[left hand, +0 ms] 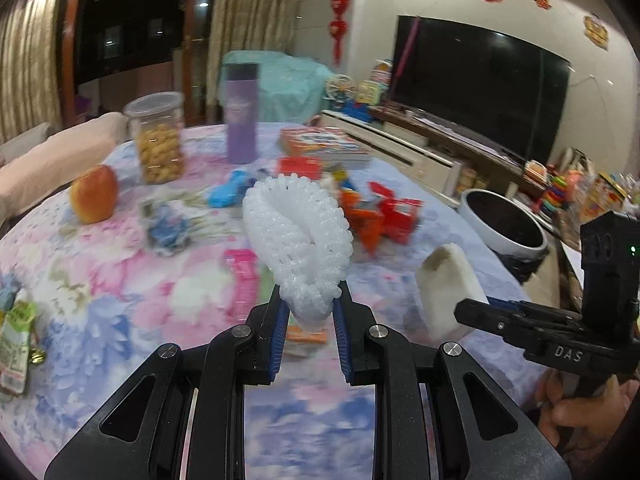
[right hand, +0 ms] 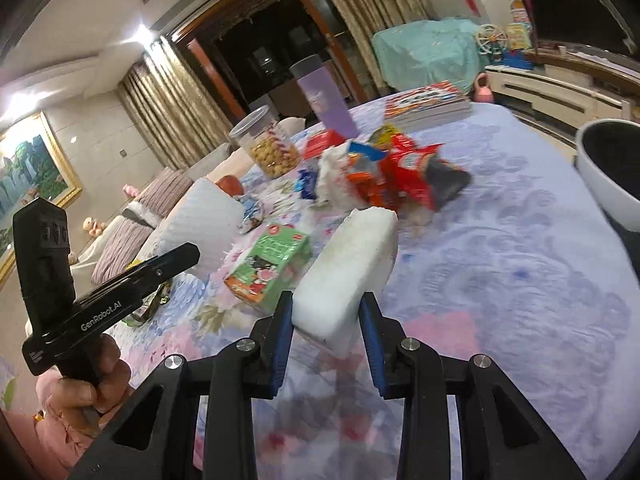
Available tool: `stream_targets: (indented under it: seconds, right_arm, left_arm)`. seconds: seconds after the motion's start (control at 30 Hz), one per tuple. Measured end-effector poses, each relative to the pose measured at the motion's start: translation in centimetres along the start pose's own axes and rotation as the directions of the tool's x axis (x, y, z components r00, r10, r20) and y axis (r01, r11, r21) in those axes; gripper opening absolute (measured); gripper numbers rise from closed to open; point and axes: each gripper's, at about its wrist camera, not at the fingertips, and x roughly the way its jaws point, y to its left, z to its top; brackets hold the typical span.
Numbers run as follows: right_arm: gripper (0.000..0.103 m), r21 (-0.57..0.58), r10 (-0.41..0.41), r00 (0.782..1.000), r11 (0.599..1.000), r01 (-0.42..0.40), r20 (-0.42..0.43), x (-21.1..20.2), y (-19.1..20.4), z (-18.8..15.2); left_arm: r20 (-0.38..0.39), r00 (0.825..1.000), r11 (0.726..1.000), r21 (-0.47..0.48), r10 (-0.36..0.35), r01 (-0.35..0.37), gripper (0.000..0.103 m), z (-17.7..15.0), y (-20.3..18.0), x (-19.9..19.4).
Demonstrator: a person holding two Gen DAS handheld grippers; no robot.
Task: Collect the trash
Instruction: 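Carry the mesh and foam block in both tools over the black trash bin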
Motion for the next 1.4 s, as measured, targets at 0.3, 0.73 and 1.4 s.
stream_targets:
  seconds: [0.3, 0.73, 1.4]
  right_arm:
    - [0.033, 0.052, -0.067, 0.995, 0.997, 0.064, 0.071, -4.9, -4.0, 0.3]
    - [0.033, 0.143, -0.193, 0.972, 0.974, 0.173, 0.133, -9.8, -10.6, 1.3]
    - [0.034, 0.16, -0.306, 0.94, 0.946, 0.282, 0.153, -13.2, -18.3, 6.7]
  left_arm:
    - [-0.038, 0.994, 0.991, 0.079, -0.107, 0.11, 0.02, 0.4, -6.6, 1.9]
    - [-0.114, 0.967, 0.953, 0.173, -0.23, 0.247, 0.02, 1.6, -15.7, 5.8]
    - [-0.165, 0.934, 0.906, 0.236, -0.318, 0.35, 0.02, 6.8, -24.4, 12.5]
